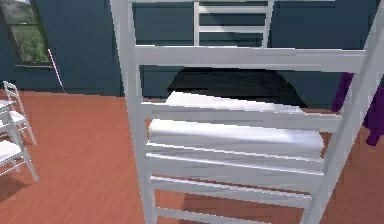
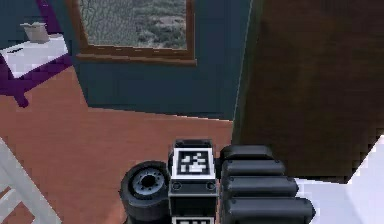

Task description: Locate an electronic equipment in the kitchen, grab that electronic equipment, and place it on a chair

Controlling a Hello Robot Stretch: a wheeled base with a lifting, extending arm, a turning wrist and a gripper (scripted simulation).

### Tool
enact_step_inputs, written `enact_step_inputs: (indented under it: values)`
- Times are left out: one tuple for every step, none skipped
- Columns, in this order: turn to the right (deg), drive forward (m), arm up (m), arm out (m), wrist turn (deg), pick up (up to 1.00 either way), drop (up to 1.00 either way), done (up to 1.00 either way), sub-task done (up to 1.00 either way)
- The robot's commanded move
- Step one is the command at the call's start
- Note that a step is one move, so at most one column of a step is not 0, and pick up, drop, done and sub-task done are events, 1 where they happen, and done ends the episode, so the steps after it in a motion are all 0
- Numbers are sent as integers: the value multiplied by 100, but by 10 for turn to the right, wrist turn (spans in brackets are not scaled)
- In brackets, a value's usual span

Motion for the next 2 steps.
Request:
enact_step_inputs:
  values:
    - [-90, 0, 0, 0, 0, 0, 0, 0, 0]
    - [0, 30, 0, 0, 0, 0, 0, 0, 0]
